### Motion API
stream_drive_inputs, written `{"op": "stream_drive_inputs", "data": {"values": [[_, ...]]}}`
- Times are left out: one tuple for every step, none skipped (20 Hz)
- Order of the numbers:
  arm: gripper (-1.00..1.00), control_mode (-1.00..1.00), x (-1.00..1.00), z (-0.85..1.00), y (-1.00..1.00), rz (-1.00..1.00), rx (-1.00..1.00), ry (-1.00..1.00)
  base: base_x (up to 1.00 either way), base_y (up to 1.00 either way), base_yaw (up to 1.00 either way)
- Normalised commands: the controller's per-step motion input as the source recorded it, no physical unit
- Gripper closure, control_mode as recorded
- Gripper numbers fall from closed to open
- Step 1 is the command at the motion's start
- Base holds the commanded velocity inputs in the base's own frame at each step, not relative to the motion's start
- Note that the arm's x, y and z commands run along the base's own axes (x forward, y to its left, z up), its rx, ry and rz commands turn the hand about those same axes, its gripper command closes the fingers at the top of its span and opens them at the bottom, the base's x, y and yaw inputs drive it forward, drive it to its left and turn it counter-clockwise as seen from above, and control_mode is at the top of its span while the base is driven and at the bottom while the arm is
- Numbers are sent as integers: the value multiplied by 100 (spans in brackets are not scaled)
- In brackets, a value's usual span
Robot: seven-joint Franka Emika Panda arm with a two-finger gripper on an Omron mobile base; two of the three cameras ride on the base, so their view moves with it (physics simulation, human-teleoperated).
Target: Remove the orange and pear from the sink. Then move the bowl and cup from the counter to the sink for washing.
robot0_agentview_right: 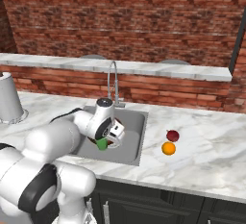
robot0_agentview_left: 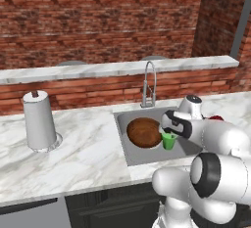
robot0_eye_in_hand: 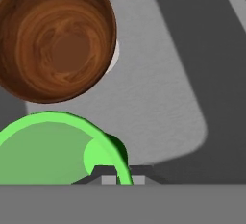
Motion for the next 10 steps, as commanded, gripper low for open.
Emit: {"op": "stream_drive_inputs", "data": {"values": [[100, -100, 10, -13, -9, 0, 0, 0, 0, 0, 0], [100, -100, 10, -15, -8, 0, 0, 0, 0, 0, 0], [100, -100, 9, -15, -8, 0, 0, 0, 0, 0, 0], [100, -100, 9, -15, -8, 0, 0, 0, 0, 0, 0], [100, -100, 10, -16, -8, 0, 0, 0, 0, 0, 0], [100, -100, 10, -16, -8, 0, 0, 0, 0, 0, 0], [100, -100, 9, -16, -8, 0, 0, 0, 0, 0, 0], [100, -100, 9, -16, -7, 0, 0, 0, 0, 0, 0], [100, -100, 9, -17, -7, 0, 0, 0, 0, 0, 0], [100, -100, 9, -17, -7, 0, 0, 0, 0, 0, 0]]}}
